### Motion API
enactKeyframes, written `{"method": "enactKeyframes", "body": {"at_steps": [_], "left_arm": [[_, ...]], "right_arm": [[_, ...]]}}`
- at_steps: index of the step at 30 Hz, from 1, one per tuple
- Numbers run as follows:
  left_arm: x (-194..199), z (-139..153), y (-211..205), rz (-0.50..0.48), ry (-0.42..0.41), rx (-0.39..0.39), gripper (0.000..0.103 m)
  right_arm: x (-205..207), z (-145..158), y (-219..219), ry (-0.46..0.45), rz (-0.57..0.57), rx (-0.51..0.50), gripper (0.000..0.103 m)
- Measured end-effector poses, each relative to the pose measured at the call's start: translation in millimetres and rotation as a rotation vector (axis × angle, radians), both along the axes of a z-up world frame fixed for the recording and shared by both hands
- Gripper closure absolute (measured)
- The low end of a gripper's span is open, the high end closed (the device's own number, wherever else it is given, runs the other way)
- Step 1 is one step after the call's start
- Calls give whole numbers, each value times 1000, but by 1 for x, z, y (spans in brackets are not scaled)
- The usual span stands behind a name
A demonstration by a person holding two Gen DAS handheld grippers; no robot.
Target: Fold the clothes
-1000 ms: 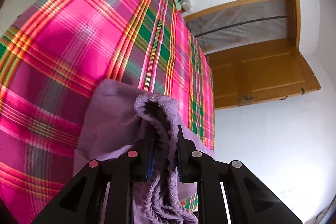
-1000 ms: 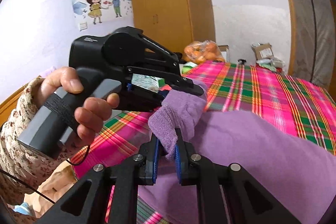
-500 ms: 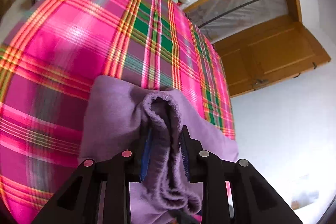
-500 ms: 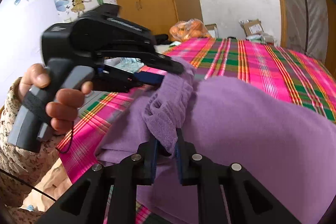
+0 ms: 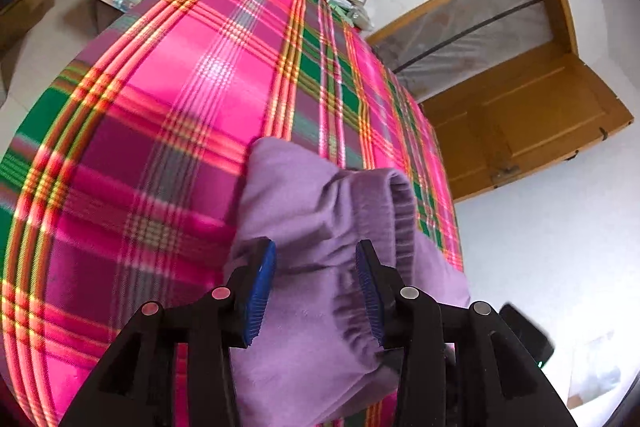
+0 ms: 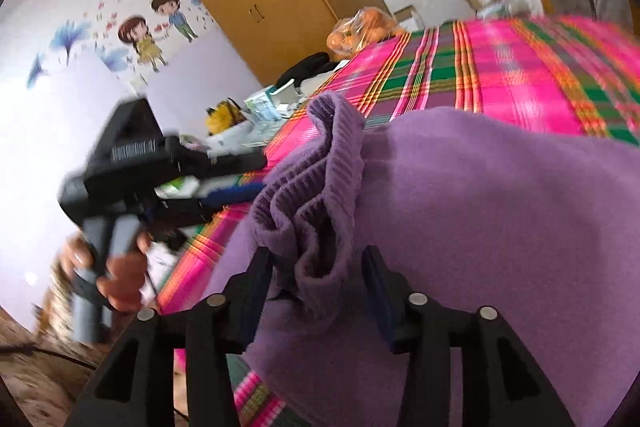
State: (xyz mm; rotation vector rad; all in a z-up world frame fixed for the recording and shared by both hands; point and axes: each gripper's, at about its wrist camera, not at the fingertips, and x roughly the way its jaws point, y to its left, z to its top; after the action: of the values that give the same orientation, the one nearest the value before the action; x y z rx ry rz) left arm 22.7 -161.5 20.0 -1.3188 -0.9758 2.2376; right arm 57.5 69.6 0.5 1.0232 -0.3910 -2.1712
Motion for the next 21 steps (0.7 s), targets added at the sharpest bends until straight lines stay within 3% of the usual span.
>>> {"method": "enactKeyframes", "body": {"at_steps": [8,12,16,21], "left_arm": [[9,-11,-5,14,-24,38,60],[9,-12,-1,-1,-24,40,60],[7,-13,4,-24,-22,41,60],[8,-16,7,-49,-36,74,60]], "right_arm": [[-36,-6,15,-143,-2,-157,48],[-57,-12,8,-210,-12,-156,46],[-68,-5,0,-214,9,-181,46],[-73,-9,-11,-238,19,-88,46]]}}
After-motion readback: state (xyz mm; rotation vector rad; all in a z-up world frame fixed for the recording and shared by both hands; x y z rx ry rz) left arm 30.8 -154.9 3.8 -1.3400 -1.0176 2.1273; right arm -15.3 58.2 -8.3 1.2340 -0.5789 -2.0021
